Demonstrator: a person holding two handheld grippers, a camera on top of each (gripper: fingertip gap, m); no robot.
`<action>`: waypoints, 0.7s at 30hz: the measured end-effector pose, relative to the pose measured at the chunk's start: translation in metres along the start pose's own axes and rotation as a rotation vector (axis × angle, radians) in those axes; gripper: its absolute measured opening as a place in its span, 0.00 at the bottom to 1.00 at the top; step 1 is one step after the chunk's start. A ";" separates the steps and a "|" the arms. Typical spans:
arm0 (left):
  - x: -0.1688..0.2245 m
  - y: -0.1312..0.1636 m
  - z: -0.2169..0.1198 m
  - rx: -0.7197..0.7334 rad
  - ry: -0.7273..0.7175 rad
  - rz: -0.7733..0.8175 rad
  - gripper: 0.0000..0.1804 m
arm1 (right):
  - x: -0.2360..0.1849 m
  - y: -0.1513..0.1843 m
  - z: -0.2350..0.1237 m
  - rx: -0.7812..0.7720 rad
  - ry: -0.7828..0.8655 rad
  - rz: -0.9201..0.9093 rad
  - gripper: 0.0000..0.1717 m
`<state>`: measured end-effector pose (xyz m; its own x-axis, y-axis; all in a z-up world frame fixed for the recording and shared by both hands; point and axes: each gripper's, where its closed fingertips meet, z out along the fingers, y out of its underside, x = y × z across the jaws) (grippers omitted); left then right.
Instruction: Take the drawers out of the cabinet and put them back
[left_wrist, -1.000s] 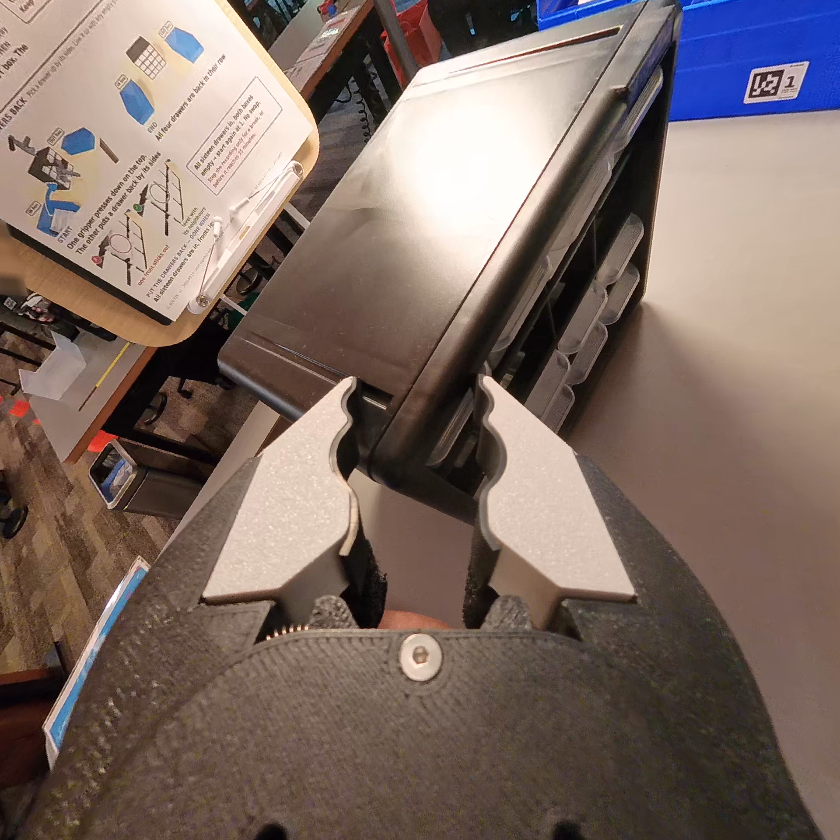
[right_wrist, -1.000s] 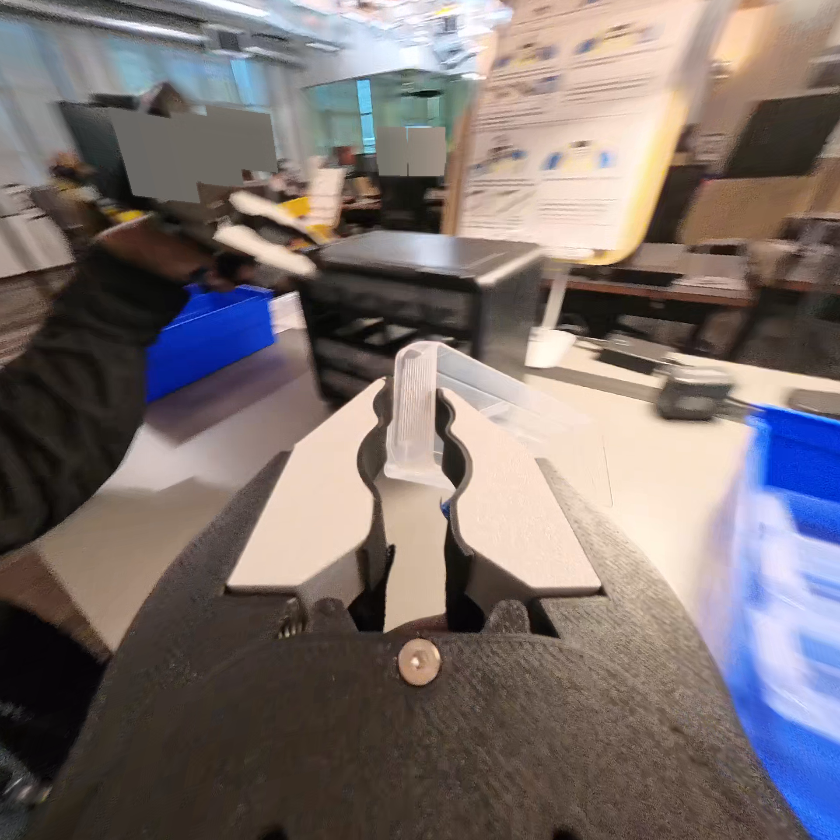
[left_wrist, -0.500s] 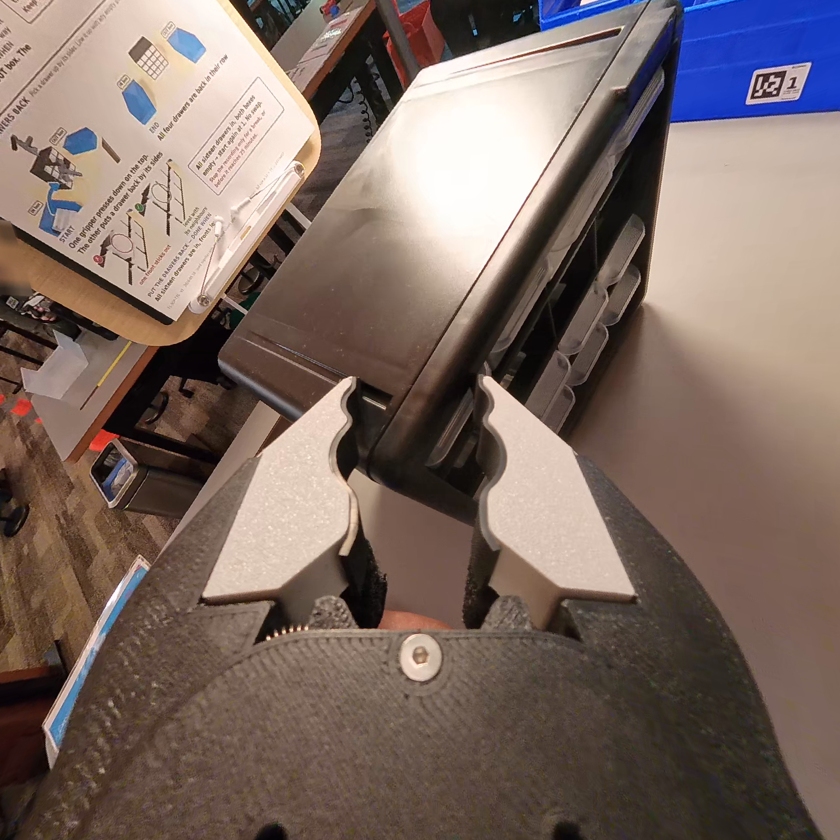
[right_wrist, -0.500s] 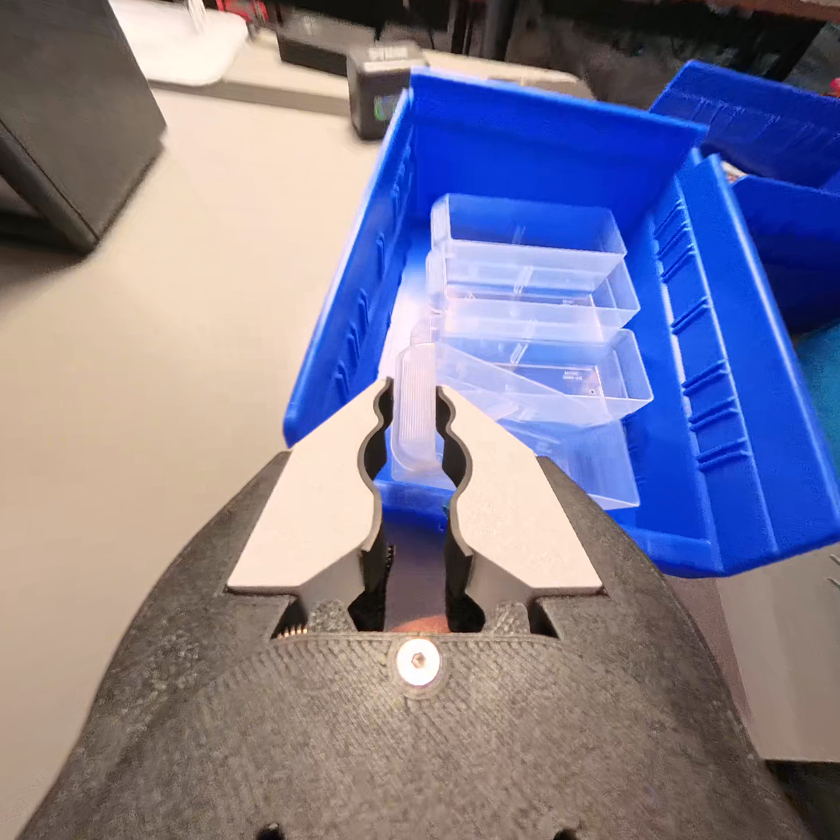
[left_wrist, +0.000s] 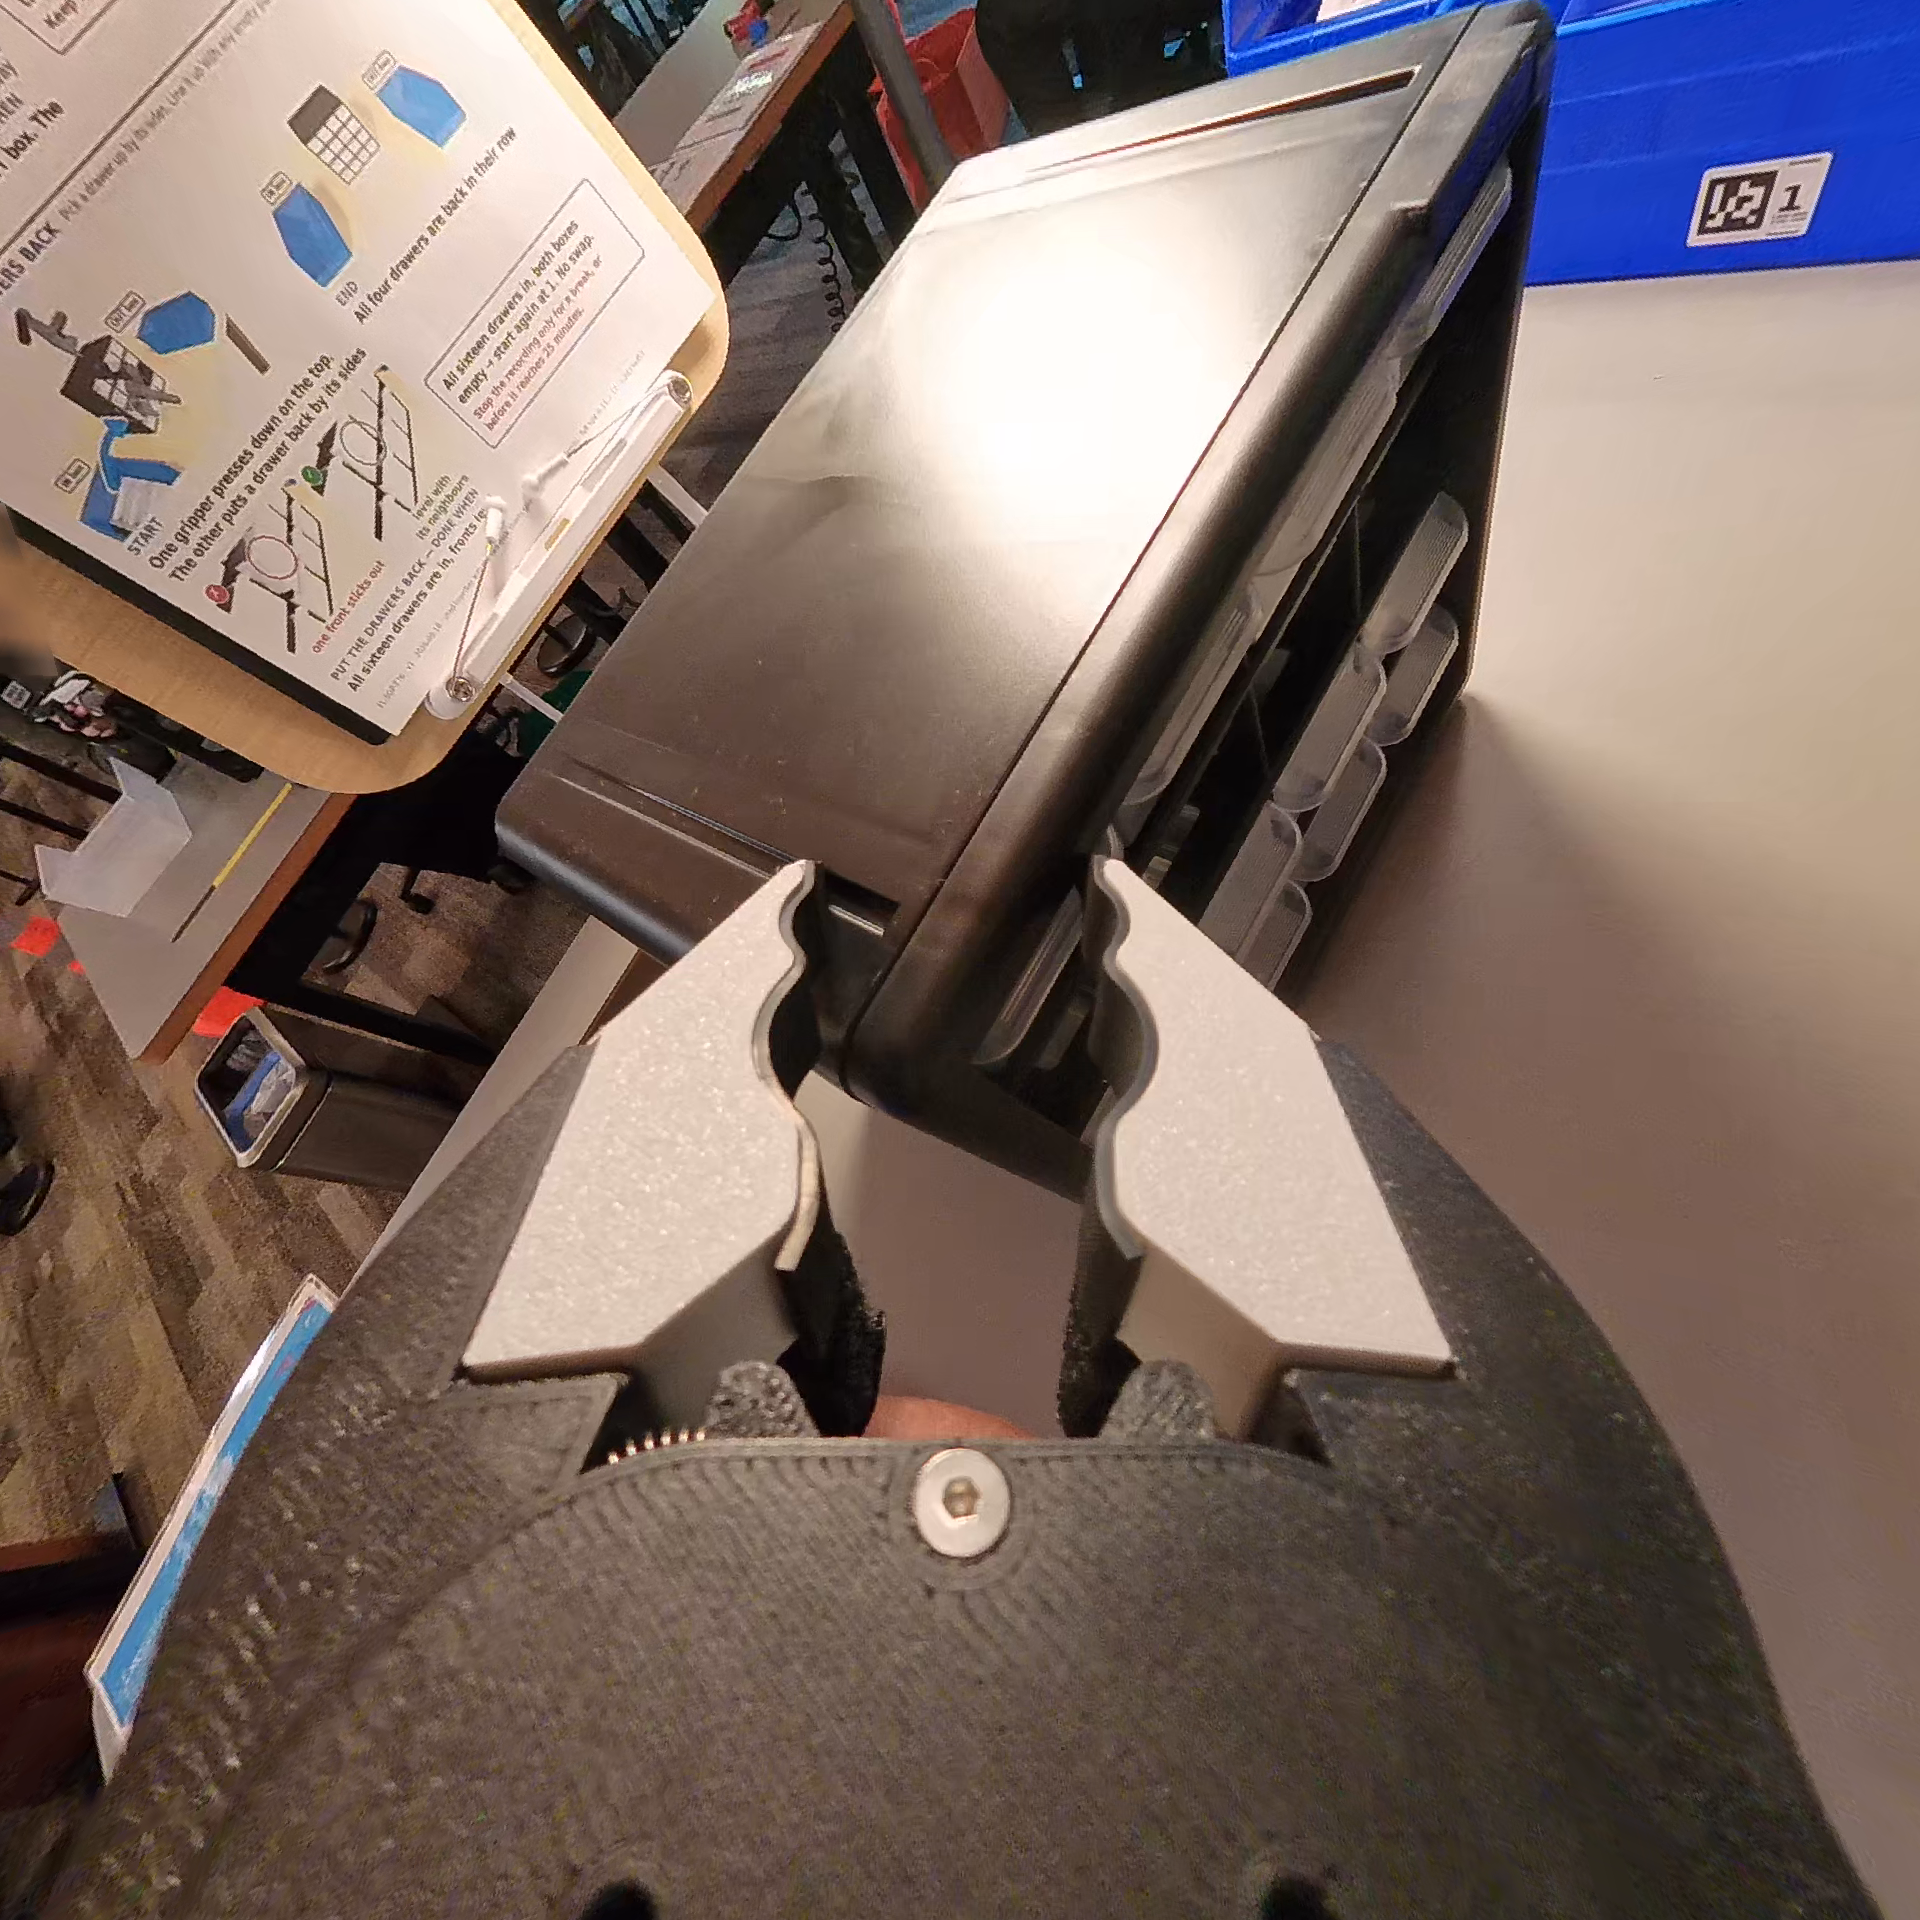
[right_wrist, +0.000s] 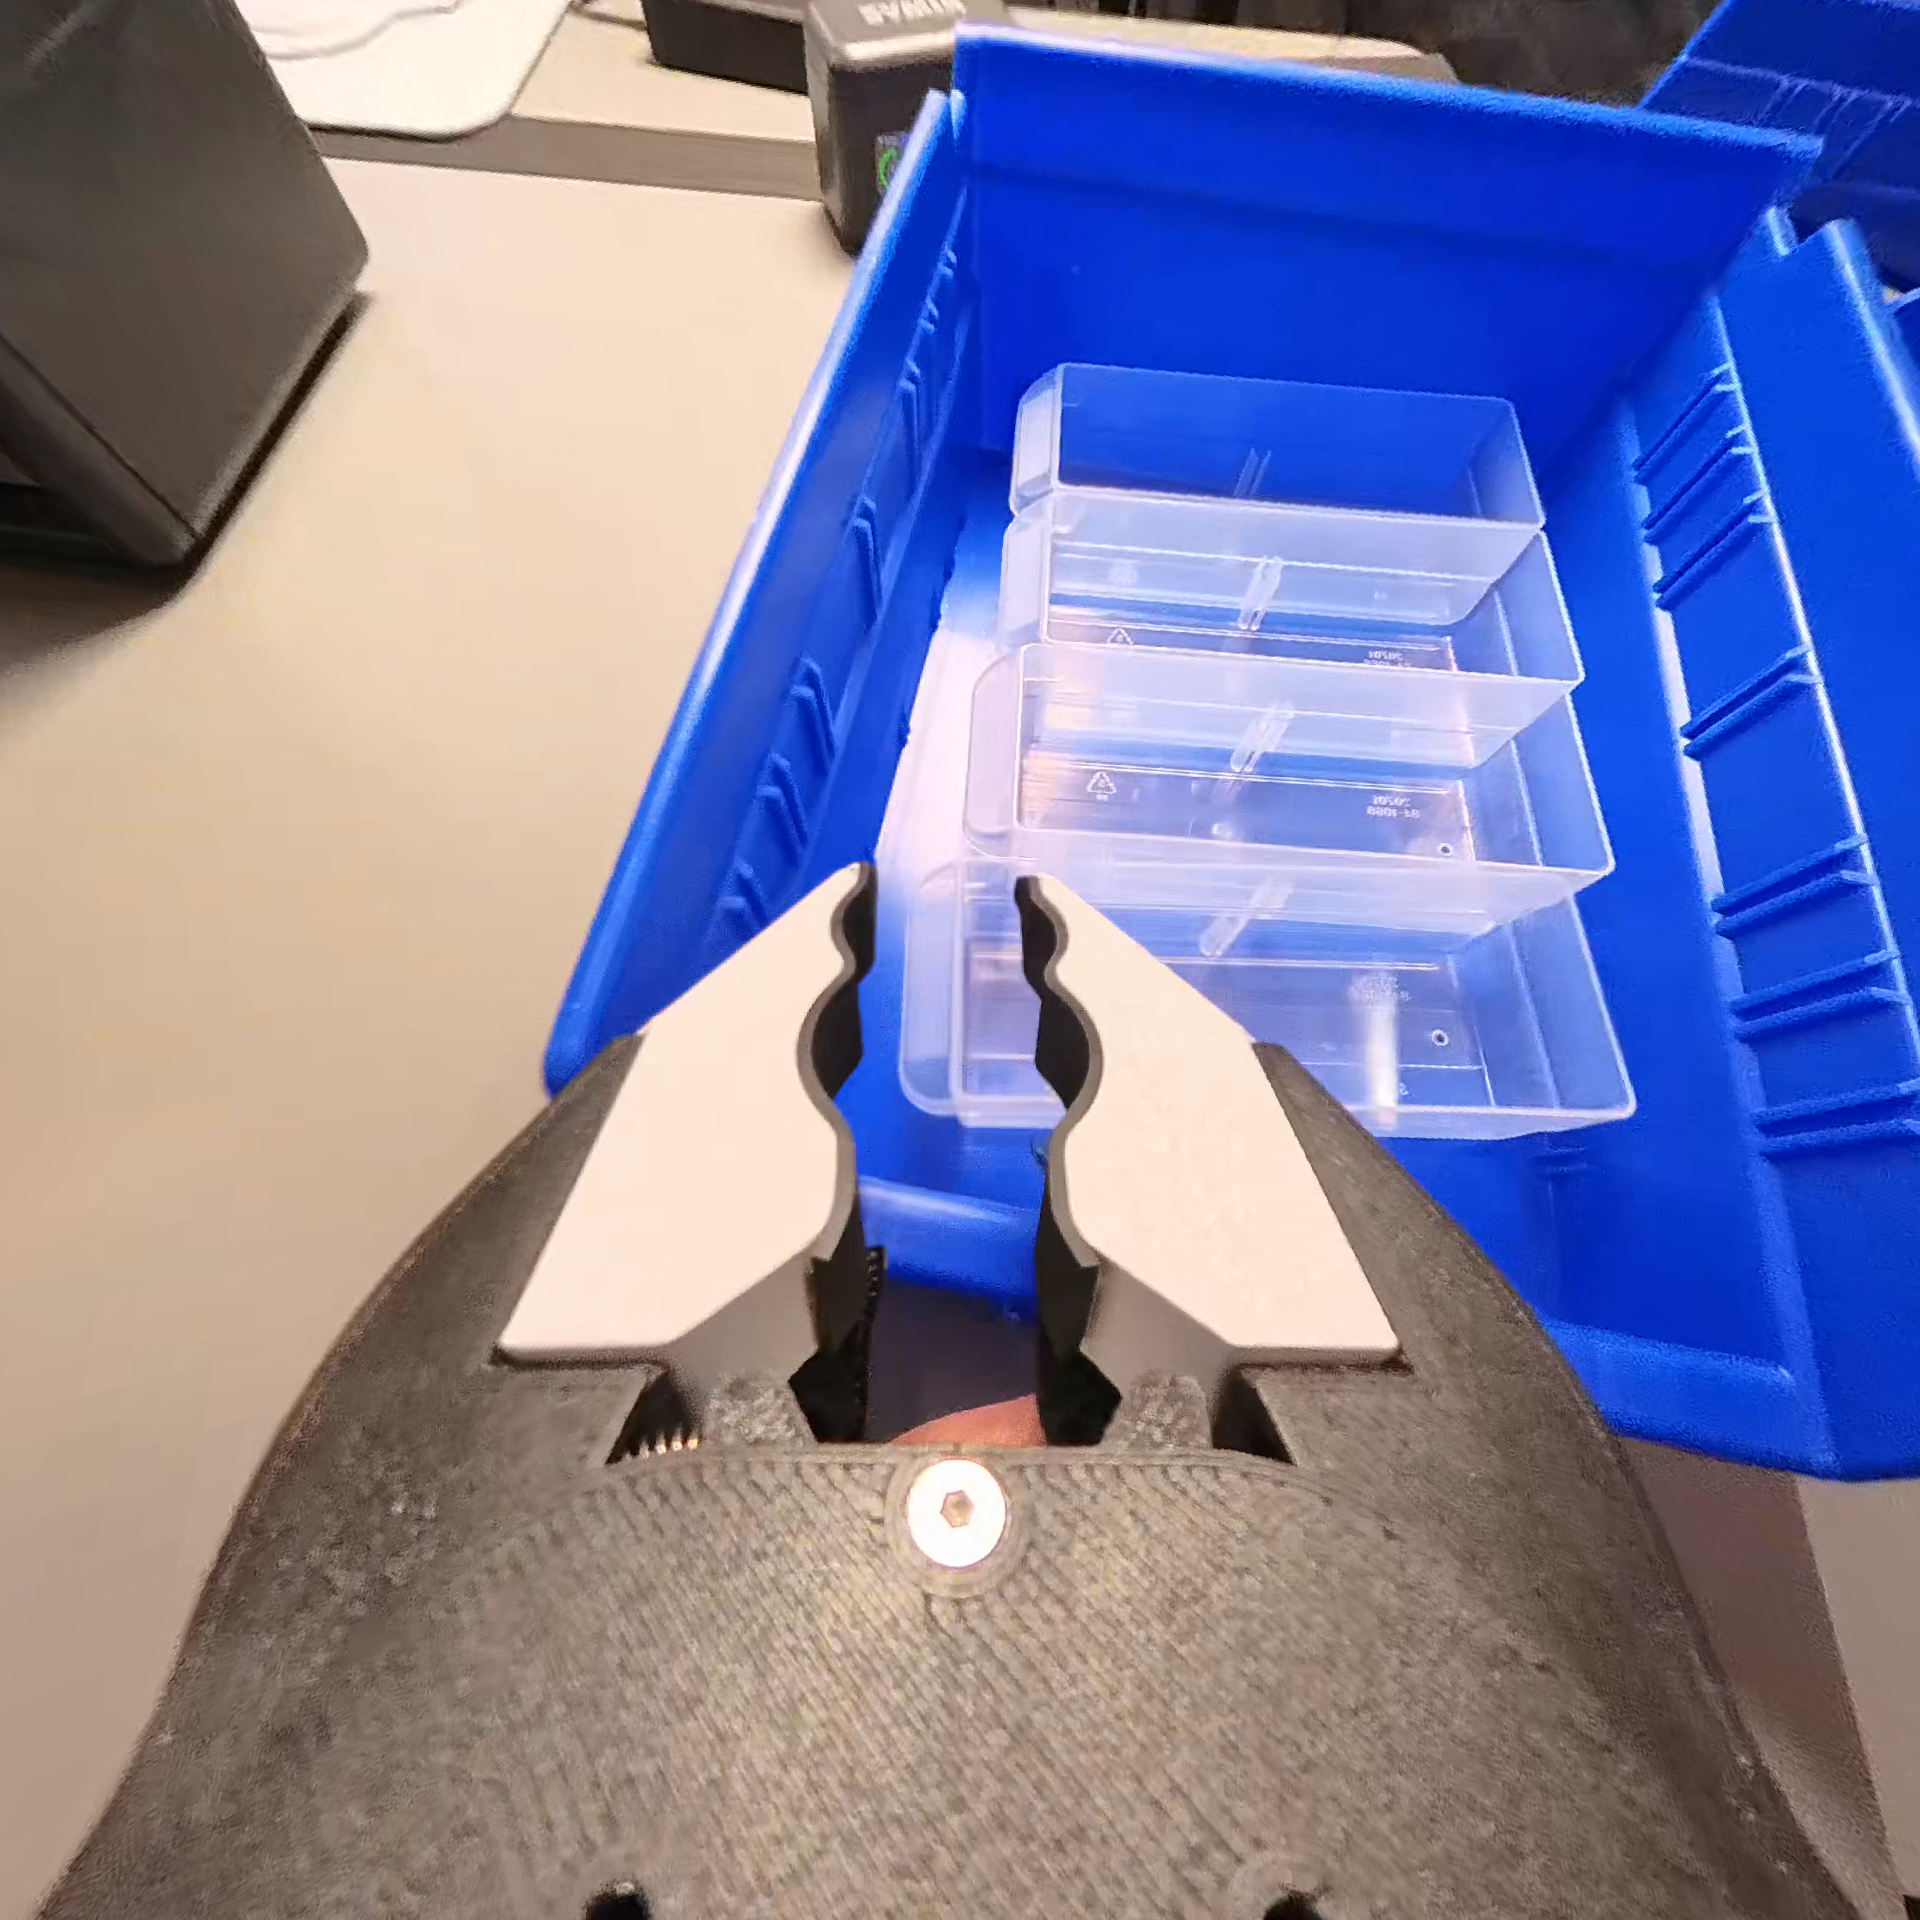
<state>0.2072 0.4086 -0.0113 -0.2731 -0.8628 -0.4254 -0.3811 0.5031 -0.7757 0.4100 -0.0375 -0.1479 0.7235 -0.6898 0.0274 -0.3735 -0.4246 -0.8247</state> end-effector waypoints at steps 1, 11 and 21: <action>0.000 0.000 0.000 0.000 0.000 -0.001 0.27 | -0.001 -0.002 -0.004 0.017 -0.011 0.005 0.18; 0.000 -0.002 -0.002 0.001 -0.002 0.010 0.25 | -0.022 -0.019 -0.073 0.301 -0.139 0.091 0.25; 0.038 -0.034 -0.042 0.185 0.068 -0.083 0.25 | -0.047 -0.008 -0.070 0.357 -0.190 0.041 0.30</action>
<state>0.1722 0.3607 0.0183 -0.3086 -0.8925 -0.3290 -0.2383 0.4074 -0.8816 0.3383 -0.0425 -0.1032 0.8191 -0.5669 -0.0873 -0.2039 -0.1455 -0.9681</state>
